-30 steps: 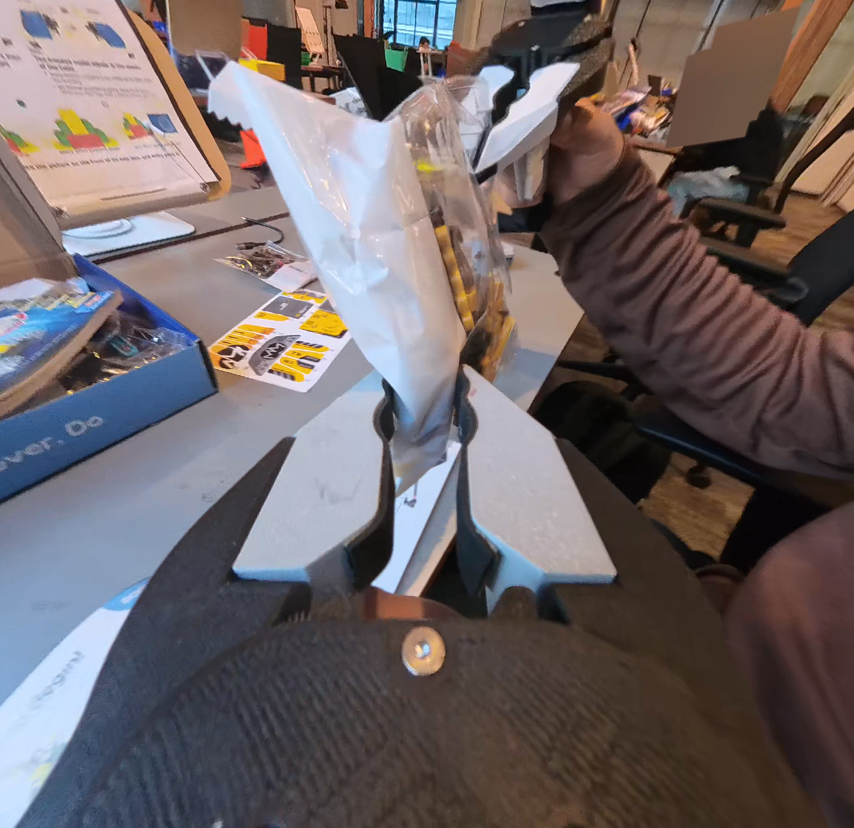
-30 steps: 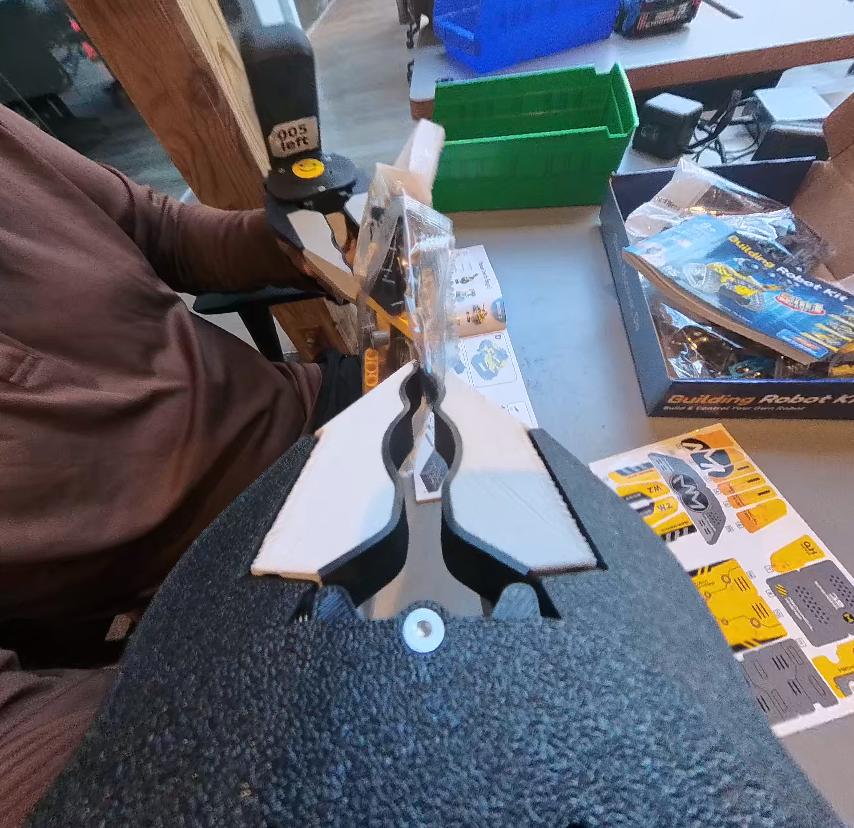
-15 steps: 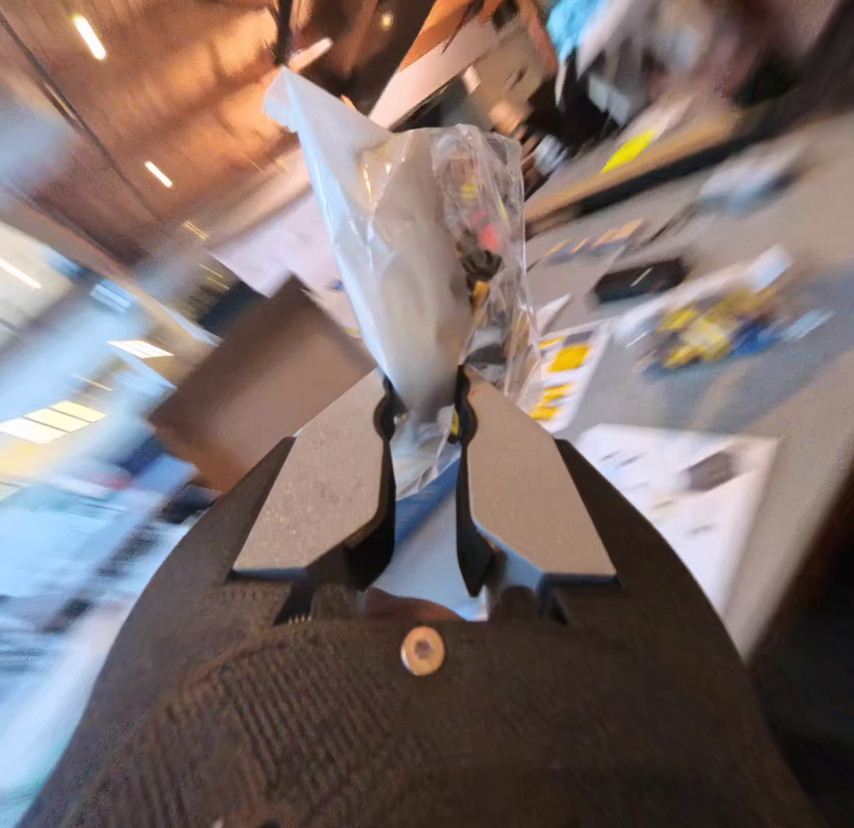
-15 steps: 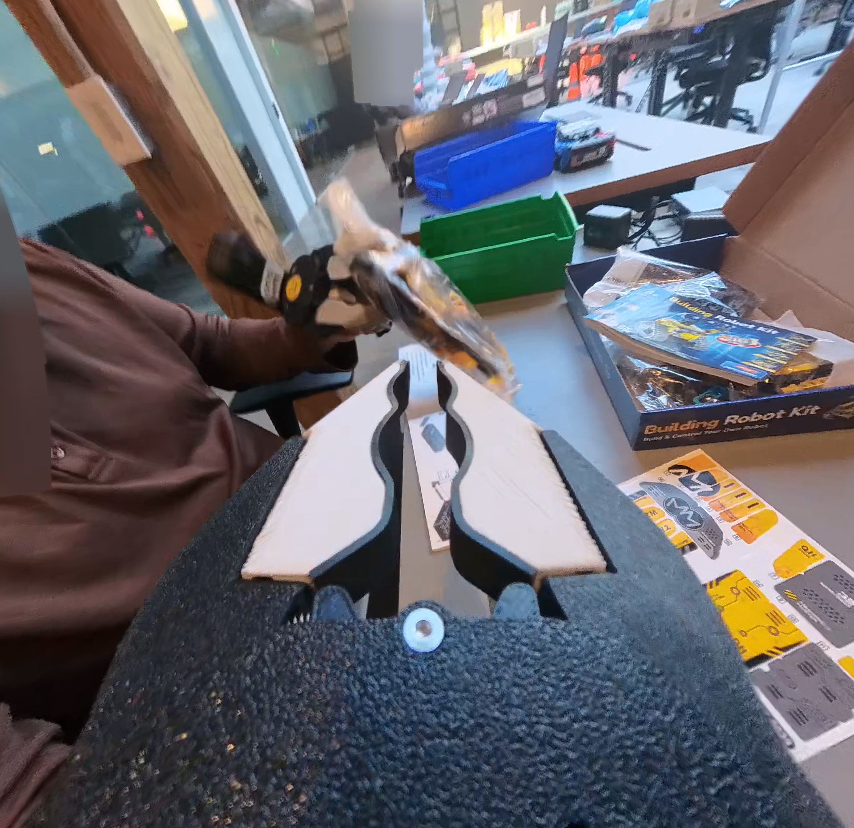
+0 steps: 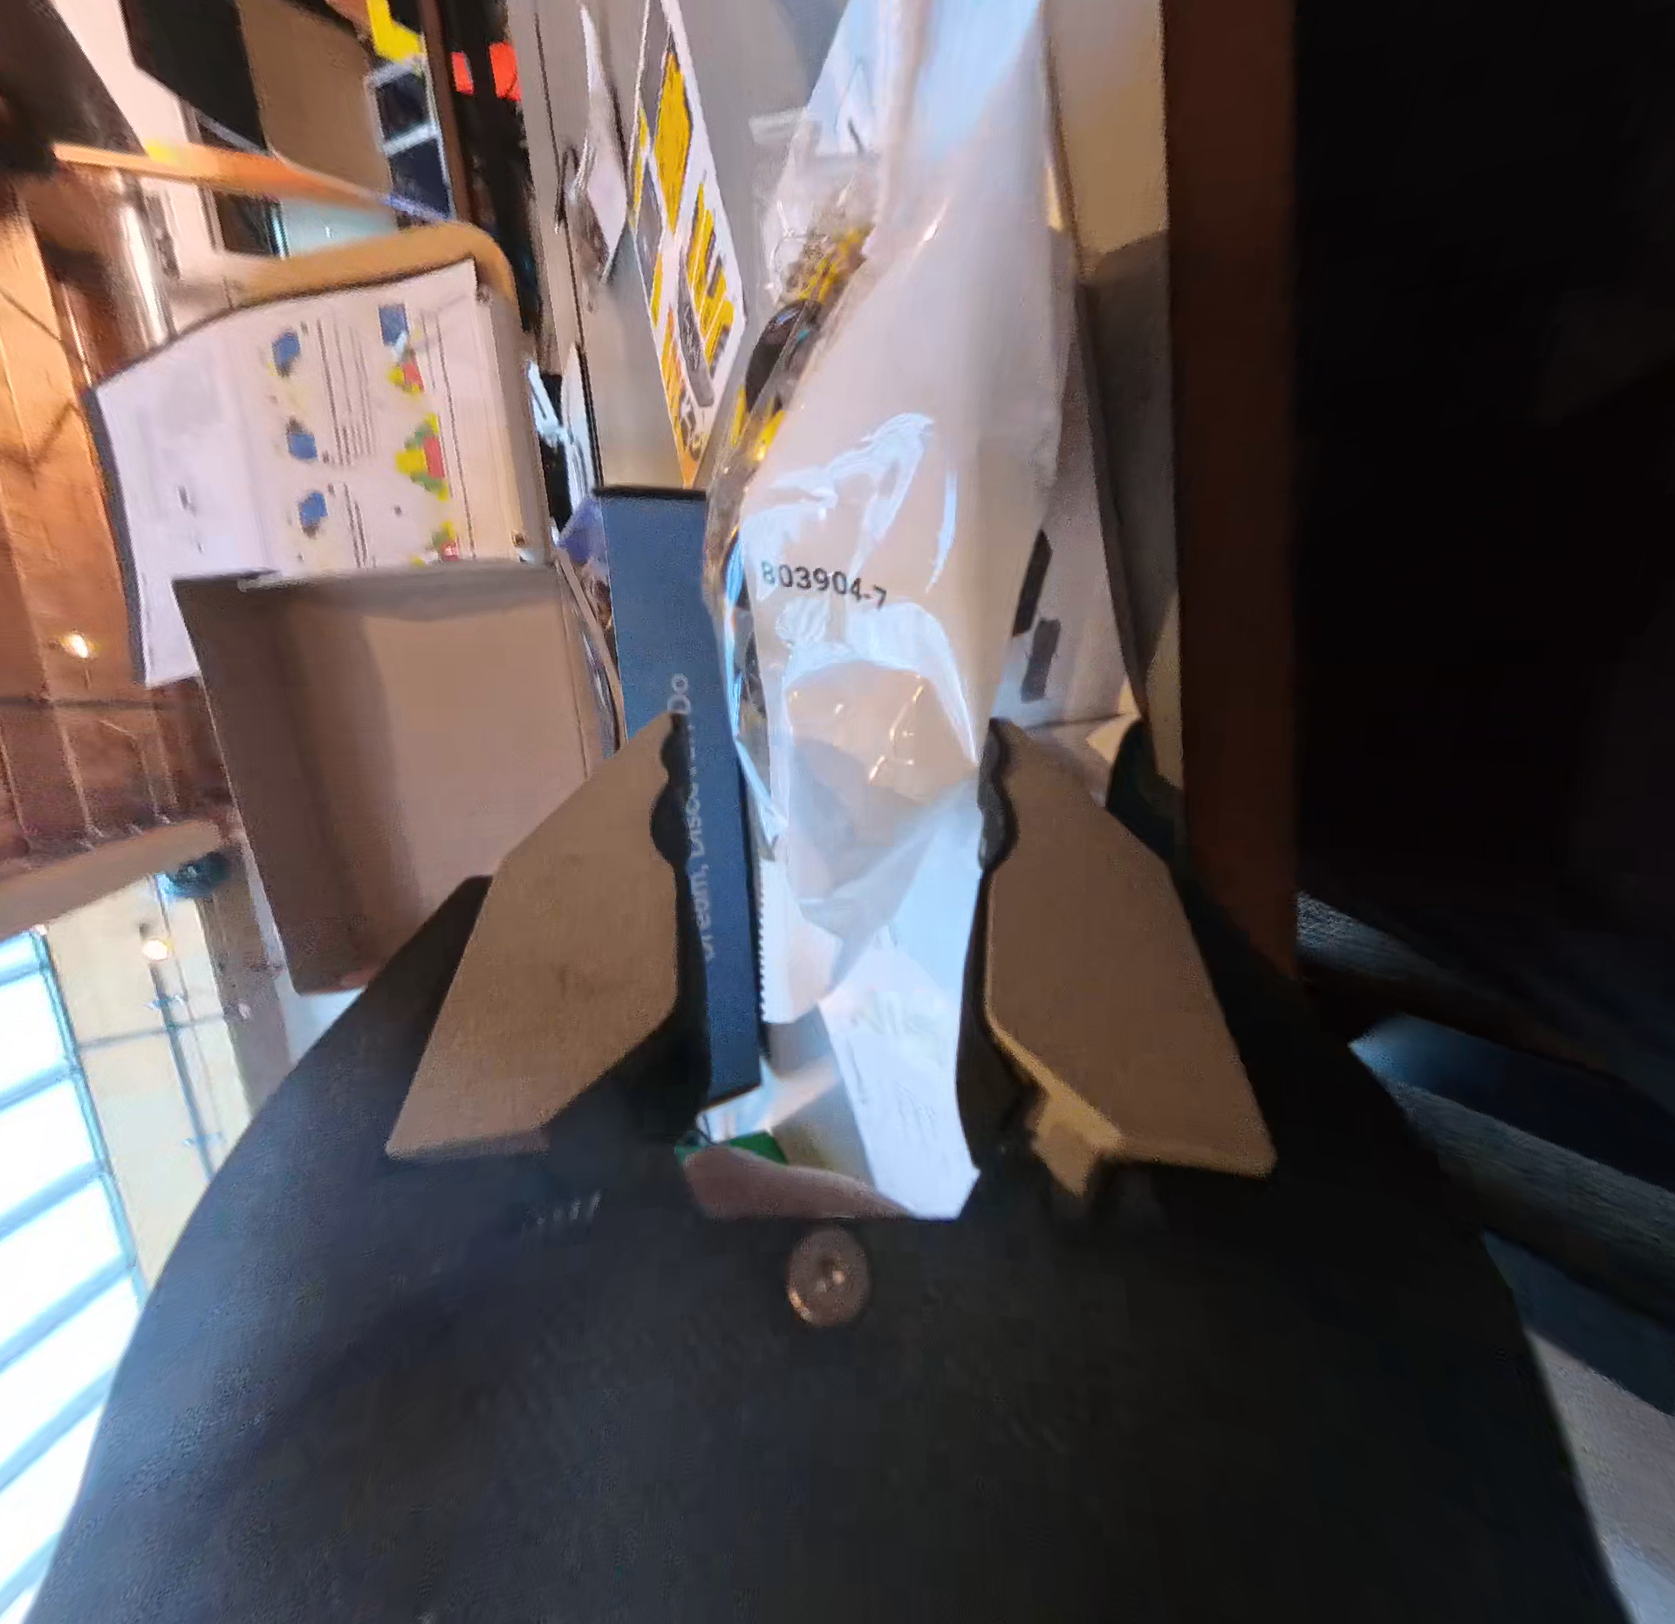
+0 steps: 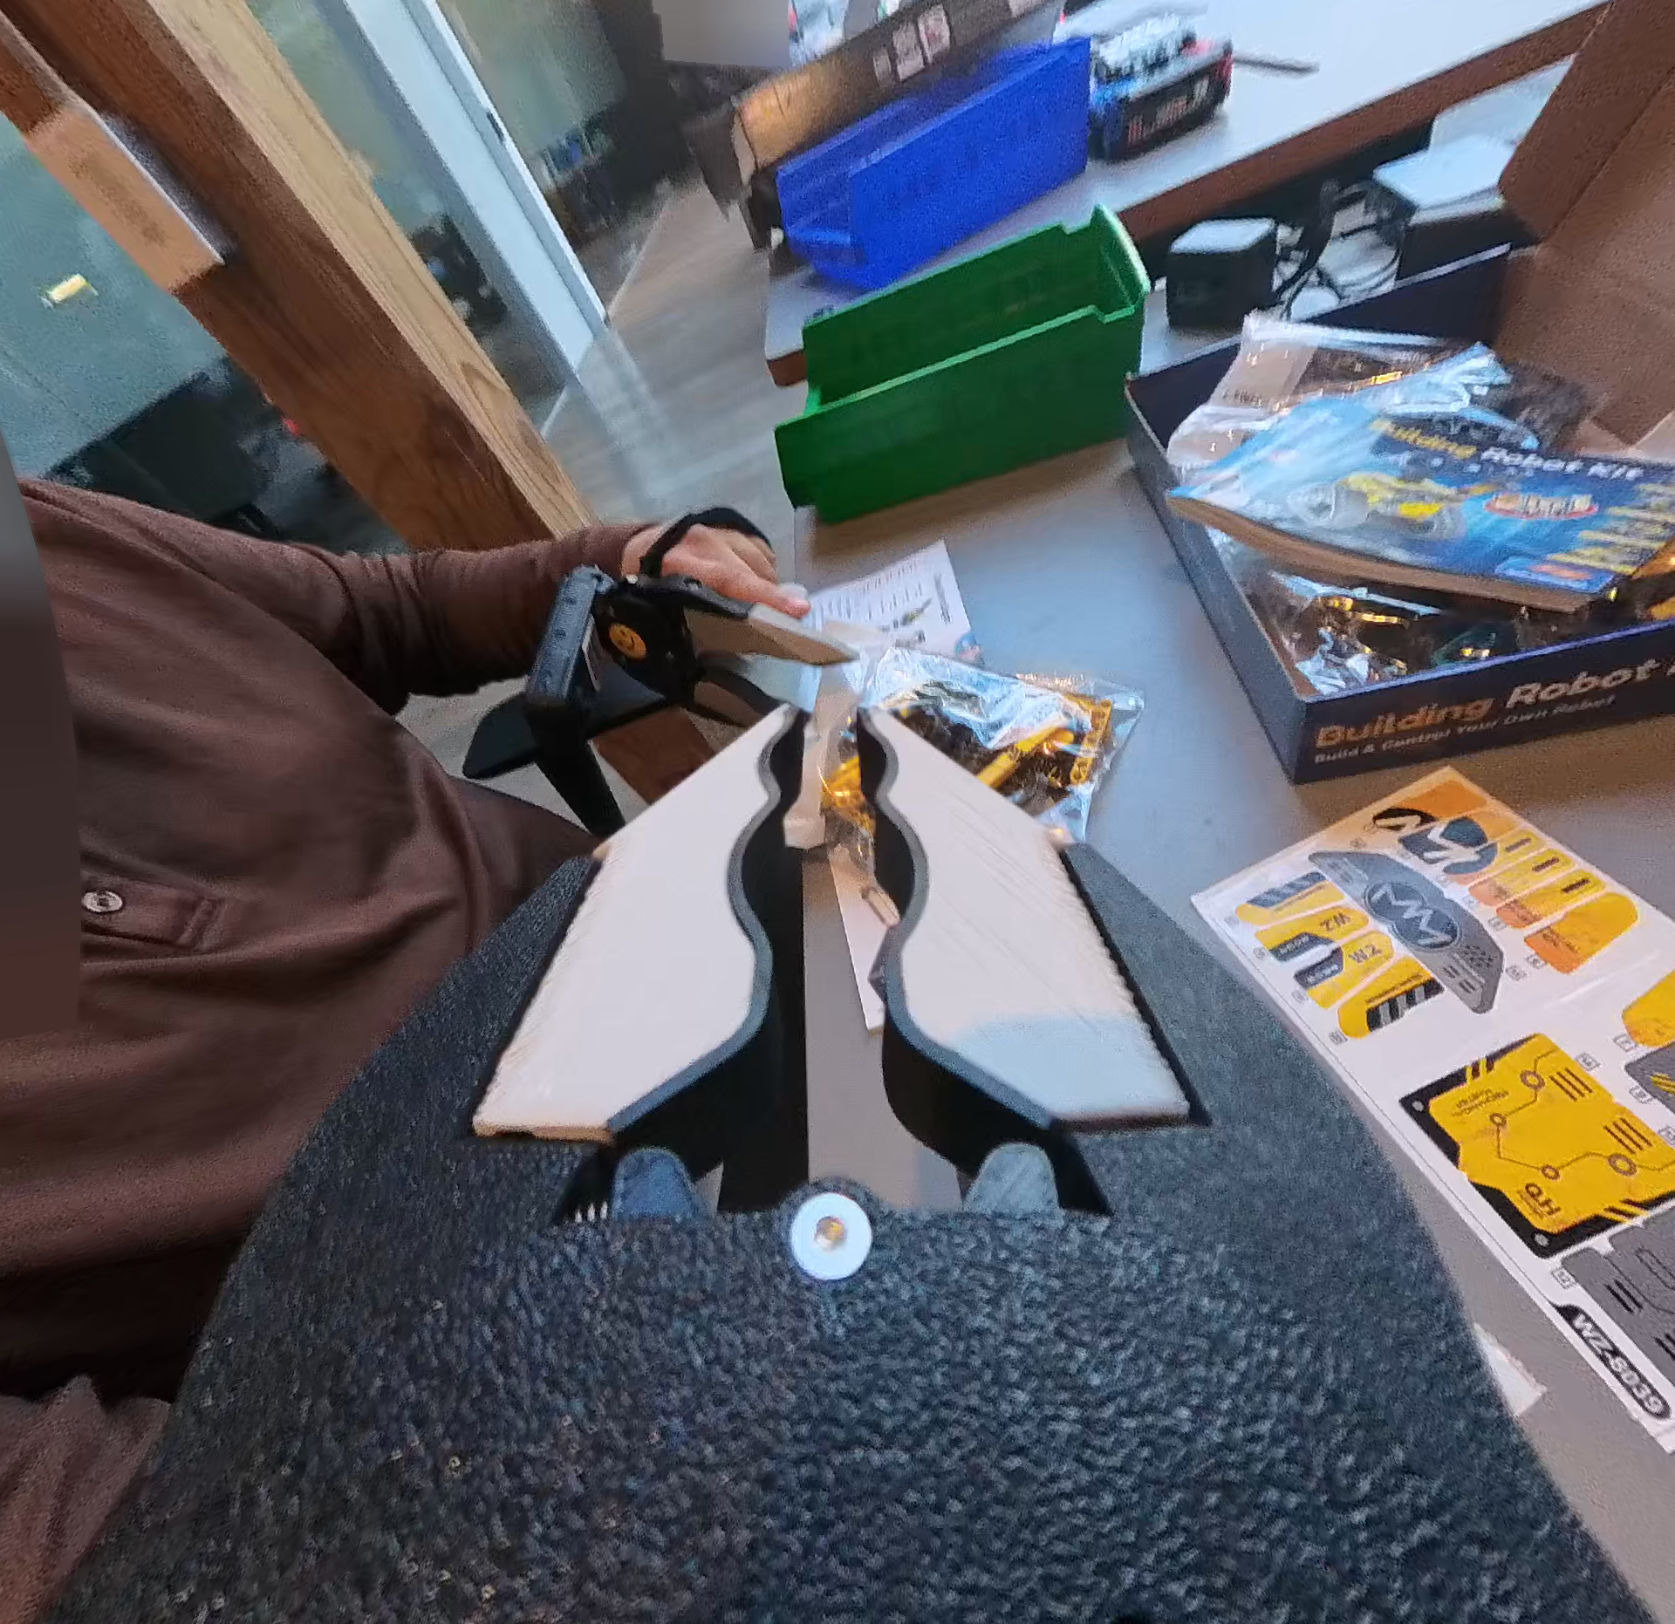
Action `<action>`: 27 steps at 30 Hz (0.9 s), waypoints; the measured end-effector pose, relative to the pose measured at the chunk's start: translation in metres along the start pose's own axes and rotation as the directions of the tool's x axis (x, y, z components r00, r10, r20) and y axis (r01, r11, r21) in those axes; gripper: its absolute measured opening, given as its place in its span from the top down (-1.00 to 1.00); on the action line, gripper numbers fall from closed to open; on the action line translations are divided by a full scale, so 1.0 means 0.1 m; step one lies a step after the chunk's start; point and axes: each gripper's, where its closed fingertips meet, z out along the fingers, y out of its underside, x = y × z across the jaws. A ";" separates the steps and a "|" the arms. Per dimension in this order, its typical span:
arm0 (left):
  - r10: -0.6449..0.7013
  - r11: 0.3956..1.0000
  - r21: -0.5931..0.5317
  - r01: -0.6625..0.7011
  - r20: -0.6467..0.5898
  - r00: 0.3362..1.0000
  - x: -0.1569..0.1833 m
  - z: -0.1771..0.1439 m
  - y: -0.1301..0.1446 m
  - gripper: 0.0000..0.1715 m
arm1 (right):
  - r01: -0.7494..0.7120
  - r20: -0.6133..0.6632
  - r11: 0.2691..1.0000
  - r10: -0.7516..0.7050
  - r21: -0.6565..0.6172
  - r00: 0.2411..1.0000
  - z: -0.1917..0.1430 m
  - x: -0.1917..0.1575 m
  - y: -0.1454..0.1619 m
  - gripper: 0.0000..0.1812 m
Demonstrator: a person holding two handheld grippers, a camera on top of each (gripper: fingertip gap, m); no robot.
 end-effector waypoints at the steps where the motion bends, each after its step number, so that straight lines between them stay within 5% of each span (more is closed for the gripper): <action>1: -0.034 0.999 -0.002 0.034 0.004 0.999 0.01 -0.02 0.02 0.29 | 0.001 -0.008 1.000 -0.001 -0.027 1.000 0.04 0.02 0.04 0.88; 6: -0.210 0.978 0.006 0.210 0.004 0.978 0.01 -0.12 0.05 0.26 | 0.007 -0.050 0.993 -0.013 -0.121 0.999 0.18 0.08 0.18 0.87; 25: -0.484 0.874 0.020 0.486 -0.055 0.873 -0.04 -0.20 0.40 0.30 | 0.038 -0.018 0.948 -0.046 -0.315 0.999 0.51 -0.03 0.50 0.81; 27: -0.504 0.861 0.038 0.508 -0.086 0.860 -0.06 -0.14 0.37 0.46 | 0.058 -0.002 0.937 -0.062 -0.345 0.998 0.57 -0.07 0.54 0.81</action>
